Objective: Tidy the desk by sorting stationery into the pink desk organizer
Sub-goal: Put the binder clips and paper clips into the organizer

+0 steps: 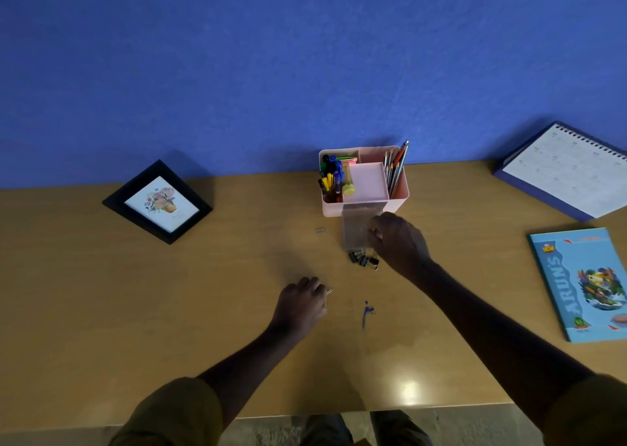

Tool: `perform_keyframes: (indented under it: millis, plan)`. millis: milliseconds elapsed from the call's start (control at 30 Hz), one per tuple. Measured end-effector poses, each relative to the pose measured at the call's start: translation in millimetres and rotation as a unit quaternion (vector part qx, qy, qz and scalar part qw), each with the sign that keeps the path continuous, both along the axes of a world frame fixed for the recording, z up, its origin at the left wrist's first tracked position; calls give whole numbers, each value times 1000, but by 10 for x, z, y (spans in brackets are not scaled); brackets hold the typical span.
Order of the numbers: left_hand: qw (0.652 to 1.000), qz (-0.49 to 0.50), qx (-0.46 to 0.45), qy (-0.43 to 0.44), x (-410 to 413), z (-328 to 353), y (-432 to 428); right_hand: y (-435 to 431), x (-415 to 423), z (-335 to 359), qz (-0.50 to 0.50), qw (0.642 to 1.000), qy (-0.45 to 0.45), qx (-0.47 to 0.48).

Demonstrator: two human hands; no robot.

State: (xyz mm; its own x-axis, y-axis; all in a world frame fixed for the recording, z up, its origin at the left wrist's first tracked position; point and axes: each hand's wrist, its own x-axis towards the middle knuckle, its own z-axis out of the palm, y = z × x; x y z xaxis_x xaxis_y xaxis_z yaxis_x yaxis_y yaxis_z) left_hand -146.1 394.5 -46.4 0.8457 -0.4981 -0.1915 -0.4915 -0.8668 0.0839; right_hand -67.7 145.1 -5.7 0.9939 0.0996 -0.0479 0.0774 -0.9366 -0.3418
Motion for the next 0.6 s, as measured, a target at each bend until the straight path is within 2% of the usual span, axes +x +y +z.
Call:
perform_keyframes:
  millis: [267, 500, 600]
  plan:
    - [999, 19, -35, -14, -18, -43, 18, 83, 245, -82, 13, 994, 75, -74]
    - [998, 32, -45, -33, -39, -36, 21, 75, 244, -129, 26, 992, 75, -98]
    - [997, 53, -47, -9, -38, -65, 17, 50, 236, -146, 25, 992, 74, -95]
